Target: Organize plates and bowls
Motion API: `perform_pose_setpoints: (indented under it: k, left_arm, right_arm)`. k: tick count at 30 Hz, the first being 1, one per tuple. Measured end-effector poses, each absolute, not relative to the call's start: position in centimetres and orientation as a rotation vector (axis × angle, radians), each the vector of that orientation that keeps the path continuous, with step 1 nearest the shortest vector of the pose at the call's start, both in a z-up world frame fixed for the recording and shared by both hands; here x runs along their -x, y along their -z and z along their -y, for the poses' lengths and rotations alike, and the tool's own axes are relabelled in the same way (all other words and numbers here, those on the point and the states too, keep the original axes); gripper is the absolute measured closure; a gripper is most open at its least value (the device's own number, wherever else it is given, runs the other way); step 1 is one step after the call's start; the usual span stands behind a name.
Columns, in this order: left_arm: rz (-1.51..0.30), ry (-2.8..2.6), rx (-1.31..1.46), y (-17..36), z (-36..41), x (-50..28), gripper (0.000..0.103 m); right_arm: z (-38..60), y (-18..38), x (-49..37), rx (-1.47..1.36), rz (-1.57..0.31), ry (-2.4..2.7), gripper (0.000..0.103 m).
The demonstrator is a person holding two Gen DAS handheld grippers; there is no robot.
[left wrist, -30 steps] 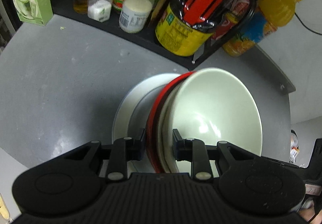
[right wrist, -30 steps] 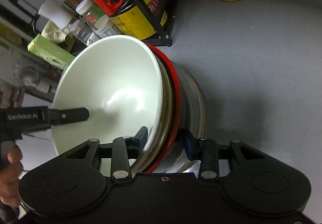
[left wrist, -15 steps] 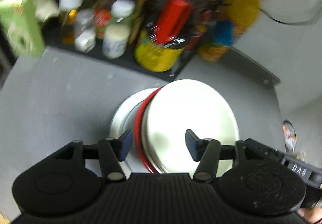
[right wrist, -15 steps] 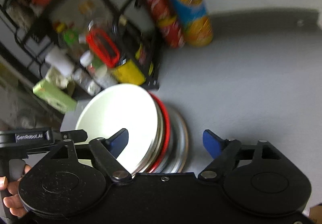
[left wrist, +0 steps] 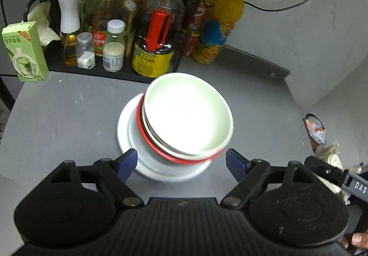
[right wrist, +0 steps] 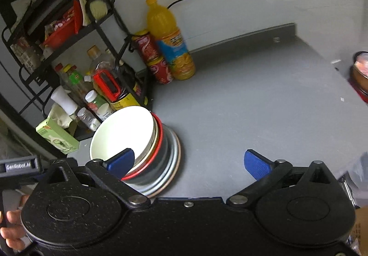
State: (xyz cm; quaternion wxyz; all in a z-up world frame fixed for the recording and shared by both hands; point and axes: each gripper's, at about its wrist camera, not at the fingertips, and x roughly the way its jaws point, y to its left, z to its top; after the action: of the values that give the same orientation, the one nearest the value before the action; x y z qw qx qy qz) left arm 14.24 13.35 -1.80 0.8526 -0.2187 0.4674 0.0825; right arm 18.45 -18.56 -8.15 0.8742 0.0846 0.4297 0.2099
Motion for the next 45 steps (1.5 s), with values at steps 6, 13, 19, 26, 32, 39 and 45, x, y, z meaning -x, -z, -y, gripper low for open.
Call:
perform_pose_setpoints:
  k: [6, 13, 19, 26, 32, 39, 45]
  left_arm:
    - [-0.942, -0.1, 0.427, 0.1, -11.1, -10.9, 0.019]
    - [-0.89, -0.071, 0.39, -2.3, -9.8, -7.7, 0.015]
    - [-0.861, -0.06, 0.358, -3.5, -9.3, -5.5, 0.015]
    - [-0.862, -0.036, 0.347, -4.0, -9.3, -2.7, 0.014]
    - [-0.85, -0.063, 0.293, -4.5, -9.8, -0.6, 0.01]
    - [-0.834, -0.075, 0.259, -4.7, -10.6, 1.3, 0.009]
    - [-0.833, -0.072, 0.238, -4.6, -10.8, 2.8, 0.009]
  right_arm:
    - [20.2, 6.2, -14.9, -0.163, -0.825, -0.399, 0.0]
    - [21.1, 4.3, -11.4, -0.196, -0.756, -0.383, 0.0]
    - [21.3, 3.1, -8.2, -0.181, -0.695, -0.341, 0.0]
    - [20.8, 2.2, -4.9, -0.148, -0.64, -0.313, 0.0]
    - [20.1, 1.8, -2.5, -0.106, -0.625, -0.311, 0.0]
    - [19.0, 1.6, -0.7, -0.05, -0.639, -0.305, 0.0]
    - [18.5, 1.5, 0.8, -0.061, -0.668, -0.353, 0.0]
